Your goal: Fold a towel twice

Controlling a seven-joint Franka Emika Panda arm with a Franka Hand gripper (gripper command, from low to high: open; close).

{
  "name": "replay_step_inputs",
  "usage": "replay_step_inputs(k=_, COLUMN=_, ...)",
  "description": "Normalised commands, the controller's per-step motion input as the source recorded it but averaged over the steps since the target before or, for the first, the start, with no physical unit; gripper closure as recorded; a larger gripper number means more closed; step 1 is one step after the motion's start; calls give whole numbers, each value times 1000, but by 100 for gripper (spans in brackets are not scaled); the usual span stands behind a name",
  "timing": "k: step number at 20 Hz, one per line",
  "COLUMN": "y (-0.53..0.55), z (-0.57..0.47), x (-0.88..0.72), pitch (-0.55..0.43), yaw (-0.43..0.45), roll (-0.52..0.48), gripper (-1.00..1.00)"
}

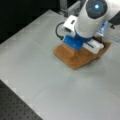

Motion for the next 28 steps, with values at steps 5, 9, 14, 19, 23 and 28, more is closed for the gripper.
replay_step_inputs(k=5, y=-390, z=-159, x=-205, pitch=-239, yaw=322, roll=57, gripper=100)
replay_step_inputs(k=9, y=-334, z=-160, x=-183, pitch=-250, yaw=342, roll=14, gripper=100)
replay_step_inputs(k=14, y=-301, z=-178, x=-159, pitch=-236, yaw=322, roll=-10, gripper=100)
replay_step_inputs(k=19, y=-312, z=-277, x=-21, pitch=-212, yaw=321, roll=23, gripper=100)
replay_step_inputs(k=23, y=-243, z=-278, x=71, pitch=-154, yaw=278, roll=26, gripper=100)
replay_step_inputs(k=28, y=-211, z=-202, x=71, pitch=-111, yaw=200, roll=42, gripper=100)
